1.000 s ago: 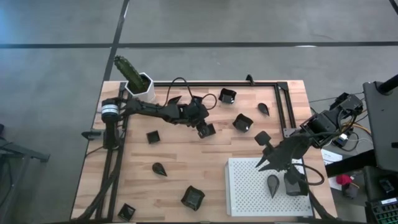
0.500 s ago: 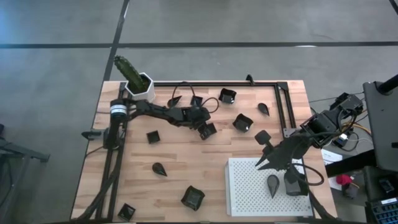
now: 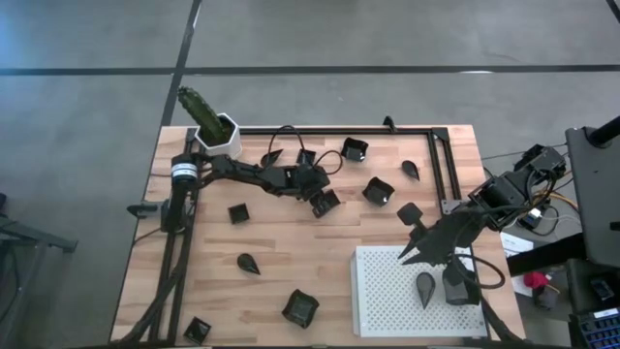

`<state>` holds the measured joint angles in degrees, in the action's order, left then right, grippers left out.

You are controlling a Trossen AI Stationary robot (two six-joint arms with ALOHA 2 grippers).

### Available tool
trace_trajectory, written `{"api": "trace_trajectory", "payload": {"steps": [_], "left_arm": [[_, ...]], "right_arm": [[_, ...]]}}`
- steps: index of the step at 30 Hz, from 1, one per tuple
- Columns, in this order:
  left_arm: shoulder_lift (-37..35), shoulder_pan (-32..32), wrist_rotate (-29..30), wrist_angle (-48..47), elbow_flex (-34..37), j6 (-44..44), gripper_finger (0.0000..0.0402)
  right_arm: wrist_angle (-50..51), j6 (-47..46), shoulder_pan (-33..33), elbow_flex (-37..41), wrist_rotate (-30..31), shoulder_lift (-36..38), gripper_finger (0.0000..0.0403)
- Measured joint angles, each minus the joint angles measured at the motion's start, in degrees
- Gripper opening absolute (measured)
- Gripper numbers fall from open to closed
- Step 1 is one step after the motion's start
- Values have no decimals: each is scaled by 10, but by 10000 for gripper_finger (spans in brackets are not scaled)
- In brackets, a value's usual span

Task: Pick & Place Mini shaped plates
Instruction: Put the square plate on the shelf

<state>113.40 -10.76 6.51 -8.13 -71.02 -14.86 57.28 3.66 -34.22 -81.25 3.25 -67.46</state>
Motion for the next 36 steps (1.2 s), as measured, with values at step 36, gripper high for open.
{"api": "trace_trajectory", "payload": {"steps": [36], "left_arm": [[-2, 7, -11, -149, -175, 61, 1]], "right_arm": [[17, -6, 0, 0, 15, 0, 61]]}}
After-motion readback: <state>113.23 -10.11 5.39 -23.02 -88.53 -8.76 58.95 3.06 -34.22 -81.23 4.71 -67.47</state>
